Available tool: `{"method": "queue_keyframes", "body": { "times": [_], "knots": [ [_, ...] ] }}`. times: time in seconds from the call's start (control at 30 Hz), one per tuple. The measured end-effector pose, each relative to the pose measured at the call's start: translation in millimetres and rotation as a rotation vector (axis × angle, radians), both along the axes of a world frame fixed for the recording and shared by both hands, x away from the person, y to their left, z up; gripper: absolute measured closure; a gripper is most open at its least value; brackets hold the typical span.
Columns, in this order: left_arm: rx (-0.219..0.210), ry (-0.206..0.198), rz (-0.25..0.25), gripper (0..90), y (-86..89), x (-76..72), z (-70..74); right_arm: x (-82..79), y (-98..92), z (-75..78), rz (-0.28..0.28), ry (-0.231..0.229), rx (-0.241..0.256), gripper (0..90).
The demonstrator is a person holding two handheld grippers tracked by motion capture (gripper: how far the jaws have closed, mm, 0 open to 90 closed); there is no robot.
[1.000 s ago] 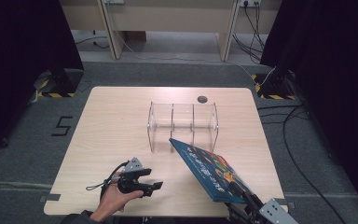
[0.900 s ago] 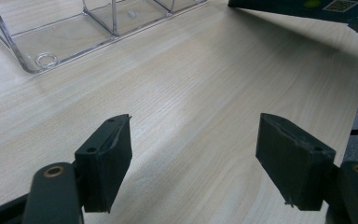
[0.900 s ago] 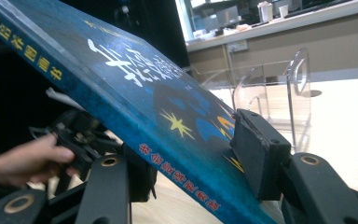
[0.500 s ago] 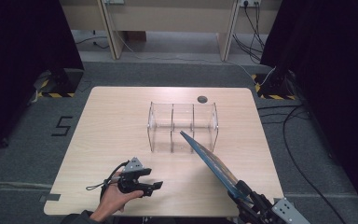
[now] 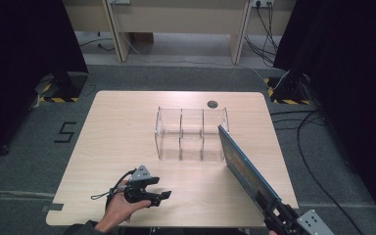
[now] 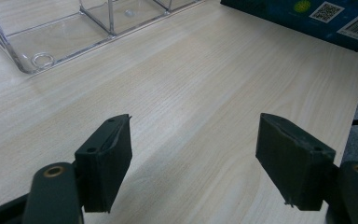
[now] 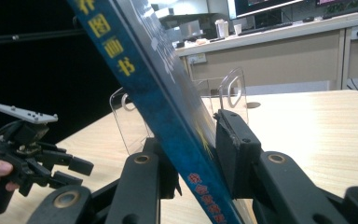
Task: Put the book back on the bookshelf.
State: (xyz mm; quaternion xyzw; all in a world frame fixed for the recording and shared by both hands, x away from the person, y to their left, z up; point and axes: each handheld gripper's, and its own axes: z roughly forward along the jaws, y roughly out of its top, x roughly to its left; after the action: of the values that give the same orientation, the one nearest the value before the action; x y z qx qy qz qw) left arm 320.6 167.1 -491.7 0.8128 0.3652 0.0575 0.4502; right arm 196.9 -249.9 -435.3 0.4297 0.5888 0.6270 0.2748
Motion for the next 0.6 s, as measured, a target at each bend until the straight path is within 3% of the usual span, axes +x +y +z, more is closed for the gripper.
{"method": "queue_keyframes", "body": {
  "times": [0.13,0.3,0.33,0.6],
  "knots": [
    [0.001,0.0,-0.001,26.3,0.1,0.0,-0.1,-1.4,1.7,0.6,-0.003,0.006,0.006,70.6],
    [0.002,0.0,-0.001,26.3,0.0,0.1,-0.2,-3.0,-1.5,1.6,-0.009,0.016,0.06,71.7],
    [0.002,0.0,0.0,26.3,-0.1,0.2,-0.2,-3.2,-3.0,2.7,-0.021,0.005,0.041,72.7],
    [0.01,0.005,-0.01,26.3,-1.2,-0.1,-1.7,-1.6,-6.9,2.6,-0.027,-0.014,0.027,73.8]
  ]
}}
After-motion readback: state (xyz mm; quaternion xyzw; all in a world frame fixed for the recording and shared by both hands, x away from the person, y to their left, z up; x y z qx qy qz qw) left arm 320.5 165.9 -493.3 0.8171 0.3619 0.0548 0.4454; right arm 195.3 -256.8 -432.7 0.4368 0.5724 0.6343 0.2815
